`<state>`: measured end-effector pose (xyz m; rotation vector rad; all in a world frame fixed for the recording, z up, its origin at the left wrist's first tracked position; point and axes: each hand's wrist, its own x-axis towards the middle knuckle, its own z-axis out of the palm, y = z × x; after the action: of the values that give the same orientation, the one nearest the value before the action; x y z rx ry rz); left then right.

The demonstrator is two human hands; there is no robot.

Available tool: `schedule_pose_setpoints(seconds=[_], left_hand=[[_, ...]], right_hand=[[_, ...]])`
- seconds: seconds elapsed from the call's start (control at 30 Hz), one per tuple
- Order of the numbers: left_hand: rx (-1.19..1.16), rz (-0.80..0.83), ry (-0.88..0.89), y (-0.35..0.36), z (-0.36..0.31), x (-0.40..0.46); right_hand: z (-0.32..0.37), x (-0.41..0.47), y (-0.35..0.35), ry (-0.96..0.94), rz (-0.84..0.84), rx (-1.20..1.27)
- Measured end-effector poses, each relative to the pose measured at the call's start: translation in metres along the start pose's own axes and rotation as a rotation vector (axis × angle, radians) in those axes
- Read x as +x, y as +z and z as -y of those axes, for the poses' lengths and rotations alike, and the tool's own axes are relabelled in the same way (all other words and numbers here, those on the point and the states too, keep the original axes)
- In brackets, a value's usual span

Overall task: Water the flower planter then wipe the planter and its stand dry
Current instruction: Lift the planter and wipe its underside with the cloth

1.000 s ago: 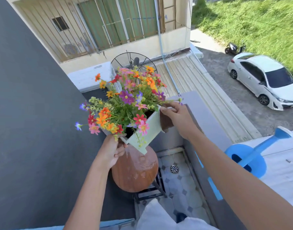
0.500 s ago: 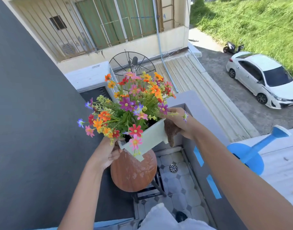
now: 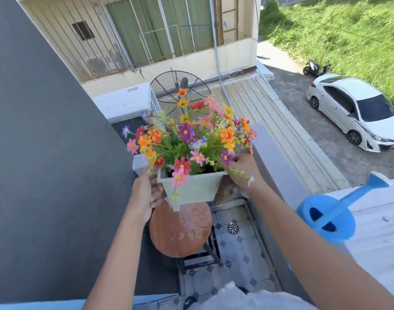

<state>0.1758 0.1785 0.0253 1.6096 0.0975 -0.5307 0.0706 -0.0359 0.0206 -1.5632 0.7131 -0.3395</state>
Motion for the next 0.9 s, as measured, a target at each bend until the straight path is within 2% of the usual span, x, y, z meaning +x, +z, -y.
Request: schedule_pose_setpoints(seconds=[0.07, 0.13, 0.2, 0.27, 0.33, 0.4, 0.6, 0.8, 0.9], left_hand=[[0.012, -0.122, 0.001, 0.006, -0.001, -0.002], [0.141, -0.203, -0.015, 0.011, 0.006, -0.007], [0.260, -0.171, -0.027, 0.020, 0.017, -0.016], [0.358, -0.070, -0.038, 0.032, 0.027, -0.024], [0.442, 0.013, -0.041, 0.047, 0.033, -0.028], [0.445, 0.015, -0.048, 0.063, 0.034, -0.026], [0.220, -0.014, -0.154, 0.070, 0.030, -0.020], [0.410, -0.014, -0.176, 0.064, 0.030, -0.009], [0.401, -0.027, -0.185, 0.062, 0.033, -0.009]], right_hand=[[-0.011, -0.003, 0.011, 0.055, -0.101, 0.111], [-0.019, -0.007, 0.022, 0.079, -0.189, 0.193], [-0.023, -0.009, 0.031, 0.068, -0.271, 0.182], [-0.020, -0.011, 0.036, 0.068, -0.315, 0.173], [-0.013, -0.013, 0.038, 0.075, -0.316, 0.200], [-0.007, -0.015, 0.041, 0.055, -0.300, 0.219], [-0.010, -0.026, 0.053, 0.022, -0.302, 0.222], [-0.014, -0.034, 0.054, -0.087, -0.276, 0.115], [-0.015, -0.034, 0.056, -0.081, -0.260, 0.122]])
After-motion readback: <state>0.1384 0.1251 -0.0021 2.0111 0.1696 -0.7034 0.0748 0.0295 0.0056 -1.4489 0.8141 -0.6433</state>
